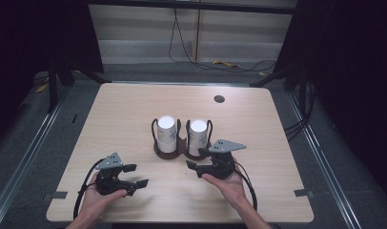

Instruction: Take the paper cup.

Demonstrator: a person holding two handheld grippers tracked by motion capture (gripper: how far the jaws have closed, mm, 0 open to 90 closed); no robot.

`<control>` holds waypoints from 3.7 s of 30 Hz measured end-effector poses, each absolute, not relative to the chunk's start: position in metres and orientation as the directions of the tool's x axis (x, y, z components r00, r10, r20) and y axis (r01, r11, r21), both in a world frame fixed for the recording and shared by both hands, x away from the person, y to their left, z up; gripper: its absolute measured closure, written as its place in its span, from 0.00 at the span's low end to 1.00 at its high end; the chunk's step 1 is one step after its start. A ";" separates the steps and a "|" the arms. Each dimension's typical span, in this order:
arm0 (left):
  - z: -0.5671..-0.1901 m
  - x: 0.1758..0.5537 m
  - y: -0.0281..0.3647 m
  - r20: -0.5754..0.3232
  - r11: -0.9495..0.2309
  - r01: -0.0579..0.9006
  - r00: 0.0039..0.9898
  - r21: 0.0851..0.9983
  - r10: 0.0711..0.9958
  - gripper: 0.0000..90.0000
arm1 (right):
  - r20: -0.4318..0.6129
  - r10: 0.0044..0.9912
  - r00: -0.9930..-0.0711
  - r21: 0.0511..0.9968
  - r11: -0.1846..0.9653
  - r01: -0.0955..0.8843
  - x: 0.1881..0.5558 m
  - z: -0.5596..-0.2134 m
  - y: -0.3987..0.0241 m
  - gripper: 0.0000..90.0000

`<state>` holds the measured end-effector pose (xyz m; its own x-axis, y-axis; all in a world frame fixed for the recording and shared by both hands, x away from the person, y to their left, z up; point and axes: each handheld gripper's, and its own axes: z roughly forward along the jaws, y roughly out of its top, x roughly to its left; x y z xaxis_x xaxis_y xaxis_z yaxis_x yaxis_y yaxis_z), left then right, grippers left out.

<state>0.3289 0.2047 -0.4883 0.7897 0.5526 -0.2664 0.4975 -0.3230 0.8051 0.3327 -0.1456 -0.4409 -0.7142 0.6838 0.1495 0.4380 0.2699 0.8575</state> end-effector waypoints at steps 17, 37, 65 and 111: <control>-0.489 0.329 0.204 -0.254 -0.334 0.492 0.792 0.804 0.554 0.22 | 0.164 0.636 -0.754 0.879 0.253 0.405 0.349 -0.424 -0.127 0.37; -0.489 0.328 0.202 -0.249 -0.341 0.475 0.809 0.811 0.533 0.22 | 0.134 0.604 -0.785 0.886 0.282 0.369 0.375 -0.399 -0.108 0.40; -0.489 0.327 0.201 -0.232 -0.335 0.450 0.819 0.828 0.525 0.21 | 0.062 0.603 -0.795 0.827 0.415 0.379 0.433 -0.363 -0.072 0.37; -0.487 0.326 0.198 -0.232 -0.332 0.435 0.832 0.837 0.504 0.19 | 0.034 0.603 -0.797 0.706 0.550 0.447 0.461 -0.386 -0.045 0.33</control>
<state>0.3257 0.1977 -0.4865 0.8317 0.5044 -0.2323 0.4351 -0.3320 0.8370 0.4606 -0.0453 -0.3861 -0.7971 0.6028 0.0343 0.4465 0.5503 0.7056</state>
